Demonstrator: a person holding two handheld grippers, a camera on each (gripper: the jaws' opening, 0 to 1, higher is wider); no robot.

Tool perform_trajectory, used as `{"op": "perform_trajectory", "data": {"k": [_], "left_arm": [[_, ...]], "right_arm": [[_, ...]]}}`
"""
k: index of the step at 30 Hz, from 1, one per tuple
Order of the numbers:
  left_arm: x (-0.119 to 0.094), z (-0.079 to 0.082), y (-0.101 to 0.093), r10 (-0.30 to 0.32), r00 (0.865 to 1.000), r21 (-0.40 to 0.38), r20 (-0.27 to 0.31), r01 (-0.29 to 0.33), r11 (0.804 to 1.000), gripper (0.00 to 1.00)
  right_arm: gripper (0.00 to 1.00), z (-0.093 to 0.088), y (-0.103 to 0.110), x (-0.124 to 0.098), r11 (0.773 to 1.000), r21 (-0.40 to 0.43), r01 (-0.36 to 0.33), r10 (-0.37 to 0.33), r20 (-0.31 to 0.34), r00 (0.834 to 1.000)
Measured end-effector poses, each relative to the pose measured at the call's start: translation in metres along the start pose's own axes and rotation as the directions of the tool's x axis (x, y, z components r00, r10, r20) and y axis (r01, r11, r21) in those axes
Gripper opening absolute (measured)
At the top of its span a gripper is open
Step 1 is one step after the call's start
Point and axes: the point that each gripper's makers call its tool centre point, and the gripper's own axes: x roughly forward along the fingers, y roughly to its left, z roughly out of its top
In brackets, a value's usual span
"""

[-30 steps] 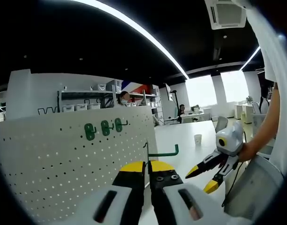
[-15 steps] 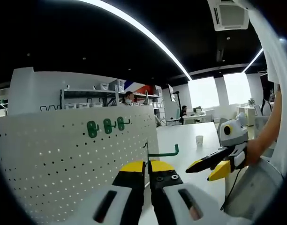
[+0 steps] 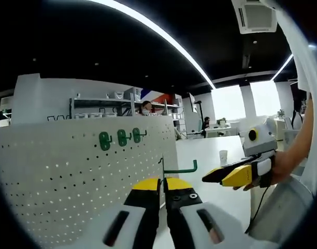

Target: Insert the hook assembly into the mounting plate slot until the hook locks in place.

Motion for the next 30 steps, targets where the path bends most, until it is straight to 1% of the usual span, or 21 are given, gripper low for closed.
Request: {"op": "perform_trajectory", "data": {"k": [3,6,14,22,27,30], "left_arm": [[-0.001,-0.002,0.001,0.01,1.0,-0.013,0.0,-0.01,1.0,0.02],[-0.001,-0.002,0.001,0.017,1.0,-0.019,0.003,-0.017,1.0,0.02],[0.001,0.0,0.0,0.024,1.0,-0.033,0.01,-0.024,0.999,0.02],[0.004,0.001,-0.005,0.024,1.0,-0.046,0.017,-0.023,0.999,0.02],[0.007,0.001,-0.01,0.014,1.0,-0.045,0.018,-0.013,0.999,0.02],[0.009,0.002,-0.012,0.009,1.0,-0.047,0.019,-0.008,0.999,0.02]], "right_arm": [[0.29,0.005,0.005,0.005,1.0,-0.011,-0.012,0.012,0.004,1.0],[0.27,0.011,0.008,0.012,0.999,-0.019,-0.026,0.026,0.019,0.999],[0.22,0.02,0.017,0.028,0.998,-0.023,-0.051,0.052,0.042,0.998],[0.19,0.027,0.015,0.036,0.999,-0.003,-0.047,0.047,0.074,0.996],[0.15,0.028,0.015,0.04,0.999,0.008,-0.041,0.04,0.082,0.996],[0.14,0.027,0.011,0.041,1.0,0.003,-0.028,0.028,0.076,0.997]]}}
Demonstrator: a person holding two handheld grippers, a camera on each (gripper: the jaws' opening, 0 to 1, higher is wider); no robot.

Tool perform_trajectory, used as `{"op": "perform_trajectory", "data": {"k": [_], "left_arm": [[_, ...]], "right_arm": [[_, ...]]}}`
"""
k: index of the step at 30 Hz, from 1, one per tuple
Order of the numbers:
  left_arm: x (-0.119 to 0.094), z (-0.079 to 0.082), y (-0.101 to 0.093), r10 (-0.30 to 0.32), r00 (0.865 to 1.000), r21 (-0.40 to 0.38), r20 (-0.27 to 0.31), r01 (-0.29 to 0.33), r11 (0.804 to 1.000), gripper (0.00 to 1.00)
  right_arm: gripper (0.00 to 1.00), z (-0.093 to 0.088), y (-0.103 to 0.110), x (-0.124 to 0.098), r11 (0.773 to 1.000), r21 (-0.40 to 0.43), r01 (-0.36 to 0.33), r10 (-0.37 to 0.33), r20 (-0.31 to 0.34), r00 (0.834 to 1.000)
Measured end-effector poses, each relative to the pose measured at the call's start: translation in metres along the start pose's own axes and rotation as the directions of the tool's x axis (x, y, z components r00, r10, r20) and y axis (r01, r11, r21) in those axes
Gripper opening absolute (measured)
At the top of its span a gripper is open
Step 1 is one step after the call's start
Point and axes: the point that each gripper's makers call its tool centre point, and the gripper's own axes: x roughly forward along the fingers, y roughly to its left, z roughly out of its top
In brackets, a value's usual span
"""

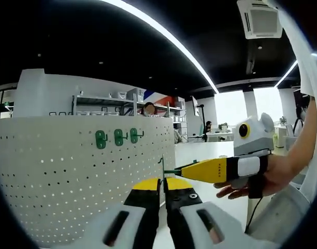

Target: Insert the hook assembly into the mounting plate slot until the hook locks in place.

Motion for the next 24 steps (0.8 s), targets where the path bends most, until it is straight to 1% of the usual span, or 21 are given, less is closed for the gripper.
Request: {"op": "perform_trajectory", "data": {"k": [7,12,14,18,21,23,24], "left_arm": [[0.0027,0.0007,-0.0035,0.0,1.0,0.002,0.002,0.0,1.0,0.02],[0.0029,-0.0001,-0.0056,0.006,1.0,-0.005,-0.001,-0.006,1.0,0.02],[0.0032,-0.0011,-0.0086,0.005,1.0,0.007,-0.005,-0.005,1.0,0.02],[0.0029,-0.0003,-0.0081,0.011,1.0,0.008,-0.004,-0.011,1.0,0.02],[0.003,-0.0015,-0.0072,0.016,1.0,0.007,-0.01,-0.016,1.0,0.02],[0.0029,-0.0041,-0.0052,0.02,1.0,-0.005,-0.02,-0.02,1.0,0.02],[0.0023,-0.0033,-0.0049,0.02,1.0,-0.006,-0.013,-0.02,1.0,0.02]], "right_arm": [[0.09,0.0013,-0.0003,0.0014,1.0,-0.008,0.008,-0.007,0.009,1.0],[0.05,0.0022,0.0034,0.0039,1.0,-0.01,0.005,-0.005,0.018,1.0],[0.03,0.0029,0.0045,0.0052,1.0,-0.017,0.009,-0.009,0.021,1.0],[0.03,0.004,0.0032,0.0057,1.0,-0.004,0.018,-0.018,0.027,0.999],[0.02,0.0024,0.0017,0.0073,0.999,-0.006,0.032,-0.032,0.017,0.999],[0.02,0.0002,0.0008,0.0091,0.999,0.008,0.054,-0.054,-0.006,0.999],[0.02,0.0011,0.0019,0.0094,0.999,0.009,0.054,-0.054,-0.001,0.999]]}}
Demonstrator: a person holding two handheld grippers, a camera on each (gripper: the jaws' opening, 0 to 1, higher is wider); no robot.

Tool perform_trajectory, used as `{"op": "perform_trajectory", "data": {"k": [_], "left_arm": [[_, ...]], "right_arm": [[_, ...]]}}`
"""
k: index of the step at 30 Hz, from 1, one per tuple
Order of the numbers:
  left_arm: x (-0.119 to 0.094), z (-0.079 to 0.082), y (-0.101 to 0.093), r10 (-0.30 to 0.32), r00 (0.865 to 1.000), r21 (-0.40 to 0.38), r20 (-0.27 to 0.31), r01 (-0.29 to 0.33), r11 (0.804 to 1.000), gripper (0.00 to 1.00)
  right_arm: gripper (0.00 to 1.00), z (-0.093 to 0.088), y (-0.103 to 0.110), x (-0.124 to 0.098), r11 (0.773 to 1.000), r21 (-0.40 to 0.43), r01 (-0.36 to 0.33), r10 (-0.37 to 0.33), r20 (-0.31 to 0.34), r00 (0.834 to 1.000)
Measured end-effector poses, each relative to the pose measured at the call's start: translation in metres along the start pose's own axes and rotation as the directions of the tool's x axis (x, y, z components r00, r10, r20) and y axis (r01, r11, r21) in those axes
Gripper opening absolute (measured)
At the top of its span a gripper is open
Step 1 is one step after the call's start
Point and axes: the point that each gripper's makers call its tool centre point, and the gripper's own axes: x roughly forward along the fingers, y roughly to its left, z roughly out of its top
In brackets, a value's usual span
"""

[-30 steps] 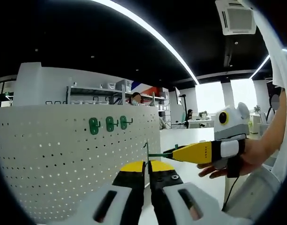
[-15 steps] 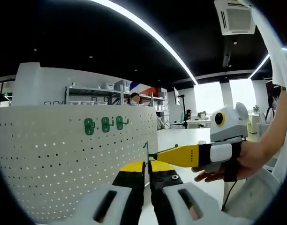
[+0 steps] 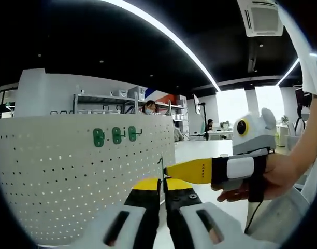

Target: Insert the hook assembly into the mounting plate slot until the hook locks in place.

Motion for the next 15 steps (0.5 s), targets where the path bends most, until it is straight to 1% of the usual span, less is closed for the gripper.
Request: {"op": "perform_trajectory", "data": {"k": [1,6,10,12,15], "left_arm": [[-0.0005,0.0011,0.0005,0.001,1.0,0.001,0.007,-0.001,1.0,0.02],[-0.0013,0.0,0.0002,0.001,1.0,-0.006,0.001,-0.001,1.0,0.02],[-0.0018,0.0005,-0.0007,-0.005,1.0,-0.012,0.004,0.005,1.0,0.02],[-0.0011,-0.0011,-0.0006,-0.015,1.0,-0.023,-0.006,0.014,1.0,0.03],[-0.0009,-0.0024,-0.0014,-0.024,1.0,0.004,-0.013,0.024,1.0,0.04]], "right_arm": [[0.02,0.0006,0.0001,-0.0002,1.0,0.01,0.002,-0.002,0.005,1.0],[0.01,-0.0014,-0.0005,-0.0008,1.0,0.018,0.008,-0.008,0.002,1.0],[0.01,-0.0009,0.001,-0.0018,1.0,0.004,0.006,-0.006,-0.005,1.0],[0.01,-0.0015,0.0005,-0.0024,1.0,0.001,0.011,-0.011,-0.015,1.0],[0.0,-0.0015,0.0015,-0.002,1.0,0.002,0.005,-0.005,-0.016,1.0]]}}
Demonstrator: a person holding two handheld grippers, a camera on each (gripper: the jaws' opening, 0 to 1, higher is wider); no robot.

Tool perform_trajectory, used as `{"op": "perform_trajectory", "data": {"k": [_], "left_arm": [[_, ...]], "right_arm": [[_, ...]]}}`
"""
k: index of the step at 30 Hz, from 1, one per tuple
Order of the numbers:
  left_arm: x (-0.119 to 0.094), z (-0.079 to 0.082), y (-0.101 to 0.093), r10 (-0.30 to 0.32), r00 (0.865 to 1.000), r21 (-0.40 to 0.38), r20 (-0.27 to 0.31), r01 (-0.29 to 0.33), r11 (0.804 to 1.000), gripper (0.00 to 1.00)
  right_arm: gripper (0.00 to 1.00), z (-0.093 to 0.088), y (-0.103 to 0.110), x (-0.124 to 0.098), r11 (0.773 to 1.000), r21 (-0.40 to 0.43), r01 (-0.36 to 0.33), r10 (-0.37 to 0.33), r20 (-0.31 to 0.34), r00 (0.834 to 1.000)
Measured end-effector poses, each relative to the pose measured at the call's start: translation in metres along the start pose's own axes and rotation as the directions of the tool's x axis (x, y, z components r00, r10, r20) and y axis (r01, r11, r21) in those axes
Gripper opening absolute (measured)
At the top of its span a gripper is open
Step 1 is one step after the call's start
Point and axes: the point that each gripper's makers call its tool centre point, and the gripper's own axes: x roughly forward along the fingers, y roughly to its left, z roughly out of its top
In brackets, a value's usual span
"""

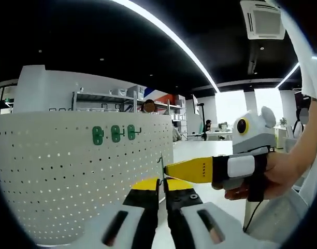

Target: Insert the hook assembly into the mounting plate slot until the hook locks in place.

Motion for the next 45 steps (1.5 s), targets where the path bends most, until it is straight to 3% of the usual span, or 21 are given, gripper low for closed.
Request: {"op": "perform_trajectory", "data": {"k": [2,5,7,10,15,21,26,28,30,32,33,37,45], "left_arm": [[0.0,-0.001,-0.002,-0.01,1.0,0.006,-0.005,0.01,1.0,0.07],[0.001,-0.008,-0.01,-0.05,0.998,-0.014,-0.036,0.049,0.999,0.18],[0.003,-0.014,-0.012,-0.049,0.997,0.018,-0.06,0.05,0.999,0.25],[0.003,-0.018,-0.015,-0.059,0.996,0.001,-0.066,0.059,0.998,0.34],[0.004,-0.026,-0.013,-0.045,0.995,-0.013,-0.088,0.044,0.999,0.56],[0.004,-0.031,-0.004,-0.012,0.995,-0.027,-0.098,0.009,1.0,0.72],[0.004,-0.031,-0.004,-0.008,0.995,-0.03,-0.096,0.005,1.0,0.7],[0.003,-0.032,-0.004,-0.008,0.995,-0.031,-0.099,0.005,1.0,0.7],[0.003,-0.034,-0.003,-0.005,0.995,-0.03,-0.102,0.002,1.0,0.69],[0.002,-0.035,-0.003,-0.003,0.994,-0.036,-0.106,0.0,0.999,0.68],[0.002,-0.036,-0.003,-0.004,0.994,-0.038,-0.107,0.0,0.999,0.68],[0.002,-0.036,-0.004,-0.004,0.994,-0.036,-0.11,0.0,0.999,0.67],[0.0,-0.038,0.0,0.004,0.993,-0.04,-0.116,-0.009,0.999,0.67]], "right_arm": [[0.01,0.0,0.001,0.0,1.0,0.006,-0.003,0.003,-0.004,1.0],[0.01,-0.001,0.002,0.001,1.0,0.005,-0.01,0.01,-0.006,1.0],[0.01,-0.001,0.003,0.001,1.0,0.005,-0.012,0.012,-0.009,1.0],[0.01,-0.002,0.003,0.002,1.0,0.008,-0.014,0.014,-0.011,1.0],[0.01,-0.003,0.003,0.002,1.0,0.014,-0.018,0.018,-0.013,1.0],[0.01,-0.005,0.005,0.003,1.0,0.02,-0.022,0.022,-0.019,1.0],[0.01,-0.004,0.005,0.003,1.0,0.0,-0.019,0.019,-0.024,1.0],[0.01,-0.004,0.003,0.003,0.997,-0.08,-0.005,0.002,-0.046,0.999],[0.01,-0.004,0.003,0.003,0.98,-0.198,0.005,-0.02,-0.076,0.997],[0.01,-0.006,0.003,0.003,0.925,-0.381,0.013,-0.064,-0.122,0.99],[0.01,-0.004,0.005,0.004,0.916,-0.401,0.017,-0.066,-0.109,0.992],[0.01,-0.007,0.004,0.004,0.903,-0.428,0.026,-0.085,-0.12,0.989],[0.01,-0.002,-0.01,0.004,0.923,-0.377,0.079,-0.128,-0.105,0.986]]}}
